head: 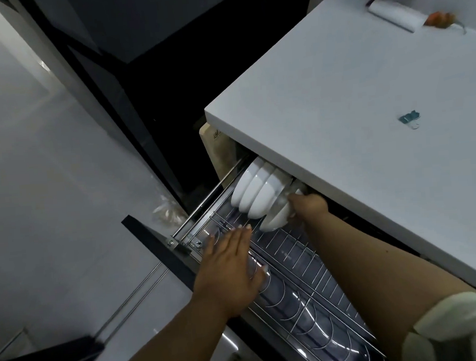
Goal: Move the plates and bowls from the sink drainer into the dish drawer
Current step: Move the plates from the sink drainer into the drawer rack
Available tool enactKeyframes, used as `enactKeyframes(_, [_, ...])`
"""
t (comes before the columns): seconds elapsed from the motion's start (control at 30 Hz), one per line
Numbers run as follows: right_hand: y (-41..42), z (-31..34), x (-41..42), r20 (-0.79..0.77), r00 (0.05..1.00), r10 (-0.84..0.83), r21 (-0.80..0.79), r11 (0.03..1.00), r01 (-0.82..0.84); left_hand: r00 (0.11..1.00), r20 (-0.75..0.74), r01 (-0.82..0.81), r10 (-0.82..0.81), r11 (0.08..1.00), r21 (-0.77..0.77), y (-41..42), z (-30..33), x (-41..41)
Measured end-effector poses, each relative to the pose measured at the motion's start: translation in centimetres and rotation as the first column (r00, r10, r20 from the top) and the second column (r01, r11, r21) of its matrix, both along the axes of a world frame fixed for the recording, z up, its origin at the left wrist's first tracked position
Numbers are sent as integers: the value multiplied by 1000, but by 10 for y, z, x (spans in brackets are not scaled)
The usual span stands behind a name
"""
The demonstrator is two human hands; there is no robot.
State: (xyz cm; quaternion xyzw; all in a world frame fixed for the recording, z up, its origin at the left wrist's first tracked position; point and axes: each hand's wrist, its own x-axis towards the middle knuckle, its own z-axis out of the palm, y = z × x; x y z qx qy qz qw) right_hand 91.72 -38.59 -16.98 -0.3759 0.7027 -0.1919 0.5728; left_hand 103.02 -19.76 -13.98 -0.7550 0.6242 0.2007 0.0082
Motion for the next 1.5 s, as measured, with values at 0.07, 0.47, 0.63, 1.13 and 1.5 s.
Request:
enactKeyframes(0.07, [-4,-2,8,-5,1000,15,9,1000,-15,1000,-15,-7,7,1000,4,0,1,0])
enactKeyframes(0.47, [-33,-16,31,-188,925,330,94,943,-318,997,-70,-30,29,999,-14,1,-1,2])
enactKeyframes(0.63, [-30,-25,29,-294,885,361,65,931,-358,996,-83,-46,44,999,-22,1,-1,2])
enactKeyframes(1.13, [67,2,-34,-64,940,335,-8,942,-336,990,-20,-142,140,979,-148,8,11,-9])
enactKeyframes(1.5, [178,31,-129,107,984,141,27,989,-144,978,-164,-127,125,992,0,52,24,-110])
